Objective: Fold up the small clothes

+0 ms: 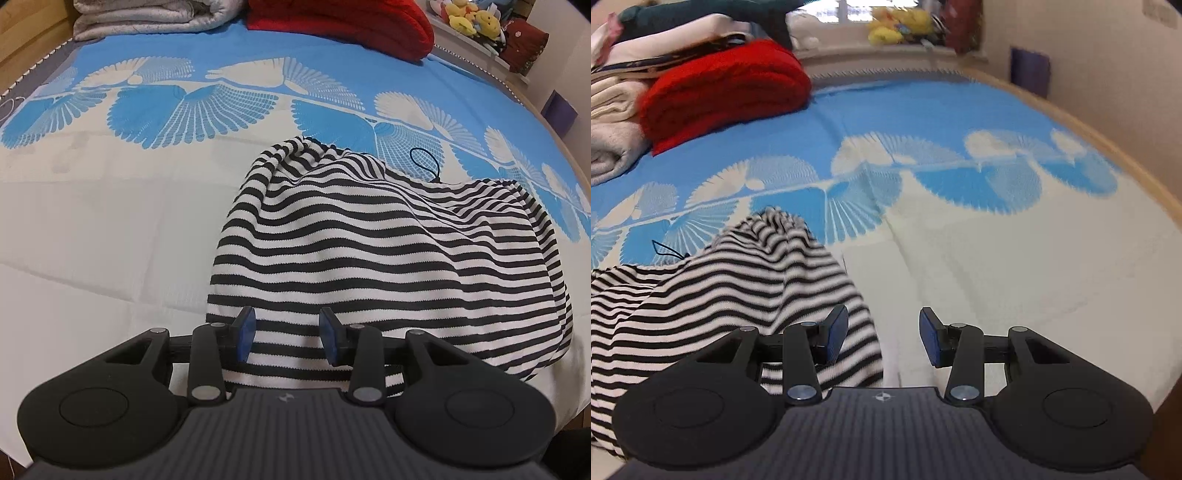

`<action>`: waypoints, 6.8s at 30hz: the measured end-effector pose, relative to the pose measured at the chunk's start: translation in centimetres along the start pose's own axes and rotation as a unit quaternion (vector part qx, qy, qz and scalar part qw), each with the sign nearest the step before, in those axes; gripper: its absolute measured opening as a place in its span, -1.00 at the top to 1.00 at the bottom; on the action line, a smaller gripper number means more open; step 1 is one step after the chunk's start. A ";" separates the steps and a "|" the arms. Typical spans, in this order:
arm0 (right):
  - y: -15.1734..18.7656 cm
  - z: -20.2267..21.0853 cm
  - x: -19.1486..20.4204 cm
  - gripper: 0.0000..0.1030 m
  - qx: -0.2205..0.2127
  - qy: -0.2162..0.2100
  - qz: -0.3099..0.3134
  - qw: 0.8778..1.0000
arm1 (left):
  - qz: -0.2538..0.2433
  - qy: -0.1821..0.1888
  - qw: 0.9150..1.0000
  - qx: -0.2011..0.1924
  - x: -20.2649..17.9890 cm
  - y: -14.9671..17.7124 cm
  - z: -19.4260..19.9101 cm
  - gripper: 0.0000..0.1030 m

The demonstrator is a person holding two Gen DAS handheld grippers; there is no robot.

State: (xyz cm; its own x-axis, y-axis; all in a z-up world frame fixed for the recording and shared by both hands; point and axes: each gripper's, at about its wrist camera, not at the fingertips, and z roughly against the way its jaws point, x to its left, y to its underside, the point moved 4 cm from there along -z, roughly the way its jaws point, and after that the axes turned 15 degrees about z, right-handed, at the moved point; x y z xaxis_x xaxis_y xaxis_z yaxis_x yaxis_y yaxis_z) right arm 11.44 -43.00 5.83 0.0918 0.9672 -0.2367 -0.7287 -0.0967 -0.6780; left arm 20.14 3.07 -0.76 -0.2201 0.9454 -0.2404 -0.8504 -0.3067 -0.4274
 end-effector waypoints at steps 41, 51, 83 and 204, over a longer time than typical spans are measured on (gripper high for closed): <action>0.4 3.3 0.2 0.12 -0.045 -0.020 -0.039 0.998 | 0.005 -0.005 0.998 -0.070 -0.7 0.0 4.5 0.27; 0.6 4.3 -0.1 0.12 -0.058 -0.030 -0.024 0.998 | -0.023 0.032 0.997 -0.059 -3.0 4.8 5.3 0.86; 1.6 4.6 -3.9 0.12 -0.055 -0.049 -0.073 0.995 | 0.370 0.031 0.921 0.114 8.9 1.9 -3.7 0.61; 3.3 -5.4 1.8 0.97 0.133 -0.284 -0.020 0.949 | -0.224 0.061 0.954 0.187 -14.2 8.3 -2.5 -0.59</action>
State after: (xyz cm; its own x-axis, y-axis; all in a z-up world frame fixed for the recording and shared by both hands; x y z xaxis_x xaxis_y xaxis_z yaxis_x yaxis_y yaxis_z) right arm 12.89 -42.87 -0.59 -0.2029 0.9466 0.2506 -0.8845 -0.0674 -0.4616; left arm 17.41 -13.14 -3.05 0.2445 0.9453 -0.2158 -0.9620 0.2085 -0.1764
